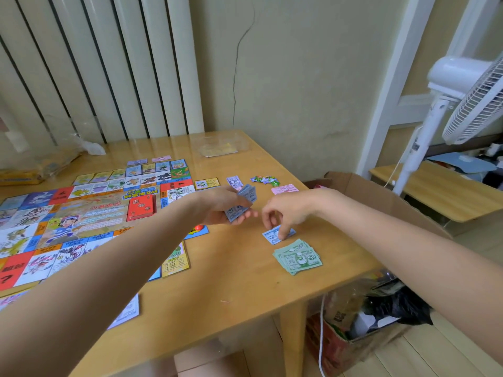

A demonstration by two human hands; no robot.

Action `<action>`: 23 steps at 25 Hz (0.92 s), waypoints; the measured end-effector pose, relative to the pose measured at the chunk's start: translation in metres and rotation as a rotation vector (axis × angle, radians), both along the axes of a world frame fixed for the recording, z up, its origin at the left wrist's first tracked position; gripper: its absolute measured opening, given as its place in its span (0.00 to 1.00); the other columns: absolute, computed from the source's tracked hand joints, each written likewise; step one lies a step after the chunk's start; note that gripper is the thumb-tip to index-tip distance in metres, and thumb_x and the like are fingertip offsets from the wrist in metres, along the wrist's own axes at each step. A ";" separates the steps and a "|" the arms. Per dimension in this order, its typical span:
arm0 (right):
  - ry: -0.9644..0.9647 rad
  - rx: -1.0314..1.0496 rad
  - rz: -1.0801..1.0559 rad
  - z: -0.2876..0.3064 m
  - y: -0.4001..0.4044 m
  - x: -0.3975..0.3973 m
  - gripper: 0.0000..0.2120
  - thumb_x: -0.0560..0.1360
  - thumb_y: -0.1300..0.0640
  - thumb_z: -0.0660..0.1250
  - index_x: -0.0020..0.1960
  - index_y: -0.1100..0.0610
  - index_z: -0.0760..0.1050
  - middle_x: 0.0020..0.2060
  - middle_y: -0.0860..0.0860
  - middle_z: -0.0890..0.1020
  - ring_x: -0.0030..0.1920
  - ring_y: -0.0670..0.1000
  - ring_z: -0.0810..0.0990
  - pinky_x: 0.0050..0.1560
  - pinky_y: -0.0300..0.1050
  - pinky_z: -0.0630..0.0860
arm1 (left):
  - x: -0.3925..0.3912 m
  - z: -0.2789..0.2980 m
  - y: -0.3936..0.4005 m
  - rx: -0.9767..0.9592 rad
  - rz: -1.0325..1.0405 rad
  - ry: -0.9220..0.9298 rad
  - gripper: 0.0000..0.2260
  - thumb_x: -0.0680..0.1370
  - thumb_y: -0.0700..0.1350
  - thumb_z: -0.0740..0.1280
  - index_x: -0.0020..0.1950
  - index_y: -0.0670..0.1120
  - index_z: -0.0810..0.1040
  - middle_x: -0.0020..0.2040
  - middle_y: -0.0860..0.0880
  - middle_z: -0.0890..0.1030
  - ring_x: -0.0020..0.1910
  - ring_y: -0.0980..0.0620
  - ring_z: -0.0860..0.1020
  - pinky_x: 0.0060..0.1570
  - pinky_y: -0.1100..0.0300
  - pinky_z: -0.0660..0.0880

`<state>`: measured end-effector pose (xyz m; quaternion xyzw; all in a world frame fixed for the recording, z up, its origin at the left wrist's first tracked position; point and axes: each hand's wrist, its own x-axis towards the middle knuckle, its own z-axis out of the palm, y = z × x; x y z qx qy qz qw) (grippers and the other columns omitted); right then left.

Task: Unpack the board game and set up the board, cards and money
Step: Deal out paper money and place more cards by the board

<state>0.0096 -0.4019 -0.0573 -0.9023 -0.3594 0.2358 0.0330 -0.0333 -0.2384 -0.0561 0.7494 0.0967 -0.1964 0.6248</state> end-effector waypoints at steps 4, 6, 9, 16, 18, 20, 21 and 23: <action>0.031 -0.094 0.001 0.001 0.010 0.001 0.08 0.70 0.63 0.72 0.41 0.55 0.73 0.36 0.46 0.73 0.39 0.47 0.72 0.37 0.38 0.67 | -0.007 -0.002 0.003 -0.010 -0.006 0.004 0.03 0.79 0.35 0.61 0.51 0.41 0.69 0.36 0.44 0.81 0.26 0.55 0.77 0.27 0.67 0.75; 0.036 -0.093 -0.026 0.001 0.013 0.000 0.10 0.69 0.64 0.72 0.46 0.57 0.73 0.37 0.46 0.72 0.42 0.50 0.72 0.39 0.40 0.70 | -0.007 -0.003 0.006 -0.014 0.010 -0.005 0.03 0.79 0.35 0.61 0.48 0.41 0.69 0.36 0.44 0.80 0.24 0.56 0.76 0.26 0.67 0.74; 0.044 -0.079 -0.042 0.002 0.015 0.000 0.13 0.69 0.66 0.72 0.49 0.57 0.72 0.37 0.47 0.72 0.38 0.48 0.73 0.37 0.39 0.71 | -0.006 -0.005 0.008 -0.026 0.036 -0.012 0.04 0.80 0.35 0.60 0.47 0.42 0.68 0.37 0.43 0.78 0.22 0.56 0.75 0.24 0.68 0.72; 0.035 -0.132 -0.009 0.003 0.017 0.006 0.08 0.71 0.65 0.70 0.37 0.56 0.75 0.32 0.48 0.76 0.37 0.49 0.74 0.38 0.39 0.70 | -0.005 -0.005 0.004 -0.019 0.012 -0.011 0.04 0.80 0.35 0.59 0.47 0.42 0.68 0.38 0.43 0.78 0.27 0.55 0.74 0.26 0.66 0.73; 0.028 -0.152 -0.006 0.002 0.017 0.009 0.09 0.71 0.65 0.70 0.35 0.55 0.75 0.32 0.48 0.77 0.38 0.49 0.74 0.39 0.39 0.70 | -0.003 -0.003 0.008 -0.025 0.032 -0.023 0.04 0.80 0.35 0.59 0.46 0.42 0.68 0.38 0.44 0.78 0.29 0.54 0.74 0.27 0.66 0.72; 0.028 -0.136 -0.018 0.004 0.019 0.013 0.09 0.70 0.64 0.70 0.33 0.54 0.75 0.32 0.48 0.77 0.39 0.50 0.74 0.40 0.42 0.70 | 0.000 0.000 0.017 -0.034 0.063 -0.043 0.03 0.80 0.36 0.58 0.47 0.42 0.69 0.37 0.44 0.77 0.27 0.55 0.73 0.27 0.66 0.71; 0.035 -0.115 -0.034 0.006 0.020 0.015 0.09 0.70 0.63 0.70 0.34 0.54 0.75 0.33 0.48 0.78 0.39 0.50 0.74 0.40 0.43 0.70 | 0.002 0.001 0.020 -0.038 0.076 -0.052 0.03 0.81 0.37 0.58 0.47 0.41 0.69 0.36 0.45 0.76 0.25 0.56 0.73 0.27 0.67 0.70; 0.064 -0.122 -0.036 0.010 0.022 0.015 0.06 0.69 0.62 0.72 0.39 0.55 0.75 0.35 0.47 0.77 0.38 0.48 0.74 0.39 0.41 0.71 | 0.005 0.002 0.027 -0.041 0.090 -0.057 0.05 0.81 0.38 0.58 0.46 0.42 0.69 0.35 0.46 0.75 0.24 0.57 0.72 0.26 0.68 0.69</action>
